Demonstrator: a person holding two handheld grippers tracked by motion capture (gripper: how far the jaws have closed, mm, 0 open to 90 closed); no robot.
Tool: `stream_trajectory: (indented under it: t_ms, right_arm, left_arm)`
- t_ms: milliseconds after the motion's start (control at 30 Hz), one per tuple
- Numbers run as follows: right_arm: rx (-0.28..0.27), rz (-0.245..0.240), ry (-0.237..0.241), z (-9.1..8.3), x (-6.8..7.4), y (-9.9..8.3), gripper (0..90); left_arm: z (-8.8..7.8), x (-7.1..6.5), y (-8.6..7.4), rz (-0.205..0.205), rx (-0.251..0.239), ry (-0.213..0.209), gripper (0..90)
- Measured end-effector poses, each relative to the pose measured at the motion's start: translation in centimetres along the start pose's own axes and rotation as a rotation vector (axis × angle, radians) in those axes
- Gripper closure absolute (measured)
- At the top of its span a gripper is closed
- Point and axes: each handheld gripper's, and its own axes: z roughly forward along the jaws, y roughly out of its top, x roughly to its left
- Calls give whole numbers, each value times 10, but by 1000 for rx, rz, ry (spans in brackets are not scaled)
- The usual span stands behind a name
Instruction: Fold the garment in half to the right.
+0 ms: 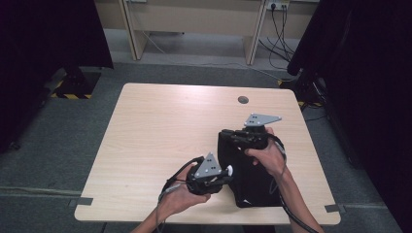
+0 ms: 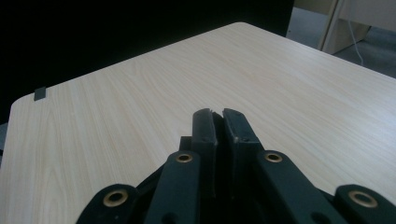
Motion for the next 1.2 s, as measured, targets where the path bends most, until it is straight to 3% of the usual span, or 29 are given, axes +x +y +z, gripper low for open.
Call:
stream_trajectory:
  t_ms: [200, 467, 667, 767, 867, 933, 1100, 1200]
  right_arm:
    - [-25, 42, -26, -25, -16, -21, 834]
    - [-5, 96, -63, -41, -34, -52, 799]
    - [38, 121, -136, -50, -44, -69, 684]
    - [74, 138, -183, -53, -46, -73, 561]
    - [104, 139, -224, -57, -46, -73, 476]
    - [102, 141, -258, -61, -47, -71, 439]
    - [125, 135, -309, -65, -43, -67, 379]
    - [140, 132, -320, -63, -38, -64, 360]
  left_arm:
    - [27, -6, 10, 8, 35, -35, 776]
    - [68, -12, 13, -6, 78, -68, 770]
    - [96, -16, 7, -37, 94, -94, 750]
    - [106, -17, 4, -64, 86, -122, 646]
    - [104, -18, 4, -88, 47, -117, 454]
    - [96, -17, 7, -106, 18, -119, 389]
    - [70, -7, 6, -139, -18, -99, 284]
    - [61, 0, -1, -160, -5, -56, 256]
